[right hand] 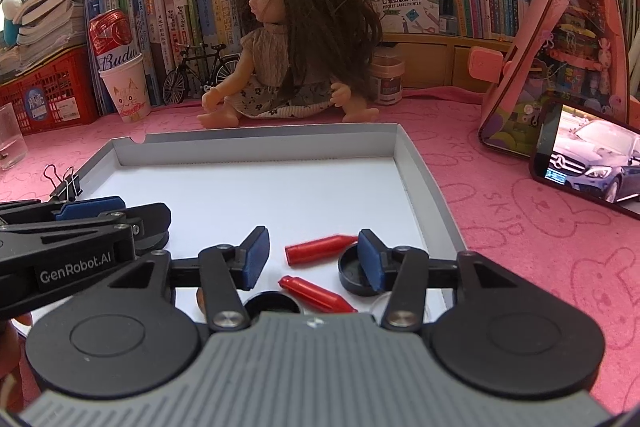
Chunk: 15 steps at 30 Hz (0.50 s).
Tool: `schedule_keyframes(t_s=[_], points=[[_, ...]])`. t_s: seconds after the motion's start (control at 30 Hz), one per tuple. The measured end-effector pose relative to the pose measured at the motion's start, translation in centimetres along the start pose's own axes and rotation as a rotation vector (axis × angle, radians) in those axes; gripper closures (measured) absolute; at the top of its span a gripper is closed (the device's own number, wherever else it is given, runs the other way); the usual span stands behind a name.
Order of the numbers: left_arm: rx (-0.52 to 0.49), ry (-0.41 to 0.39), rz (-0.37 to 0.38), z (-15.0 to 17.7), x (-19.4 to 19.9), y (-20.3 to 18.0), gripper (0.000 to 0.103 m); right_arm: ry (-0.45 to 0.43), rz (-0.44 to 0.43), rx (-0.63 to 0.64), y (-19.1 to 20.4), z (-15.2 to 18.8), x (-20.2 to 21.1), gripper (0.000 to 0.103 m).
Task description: Organize rigid objects
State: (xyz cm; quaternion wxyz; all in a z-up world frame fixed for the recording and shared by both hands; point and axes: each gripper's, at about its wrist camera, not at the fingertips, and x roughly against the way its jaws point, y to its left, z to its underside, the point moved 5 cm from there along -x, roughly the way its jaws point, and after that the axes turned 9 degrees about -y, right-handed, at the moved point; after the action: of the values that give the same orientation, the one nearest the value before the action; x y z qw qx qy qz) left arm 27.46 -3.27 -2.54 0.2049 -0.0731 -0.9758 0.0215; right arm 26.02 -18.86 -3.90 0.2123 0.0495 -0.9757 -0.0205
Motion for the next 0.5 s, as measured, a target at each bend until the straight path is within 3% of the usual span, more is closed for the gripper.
schedule_keyframes(t_s=[0.2, 0.33, 0.5], points=[[-0.018, -0.02, -0.004, -0.1, 0.8, -0.2, 0.051, -0.016, 0.002, 0.005, -0.1, -0.4, 0.7, 0.033], [-0.056, -0.072, -0.056, -0.2, 1.1, -0.1, 0.039, -0.025, 0.01, 0.009, -0.3, -0.5, 0.9, 0.029], [-0.059, -0.091, -0.078, -0.4, 1.0, 0.2, 0.038, -0.017, -0.01, -0.007, -0.5, -0.4, 0.8, 0.022]])
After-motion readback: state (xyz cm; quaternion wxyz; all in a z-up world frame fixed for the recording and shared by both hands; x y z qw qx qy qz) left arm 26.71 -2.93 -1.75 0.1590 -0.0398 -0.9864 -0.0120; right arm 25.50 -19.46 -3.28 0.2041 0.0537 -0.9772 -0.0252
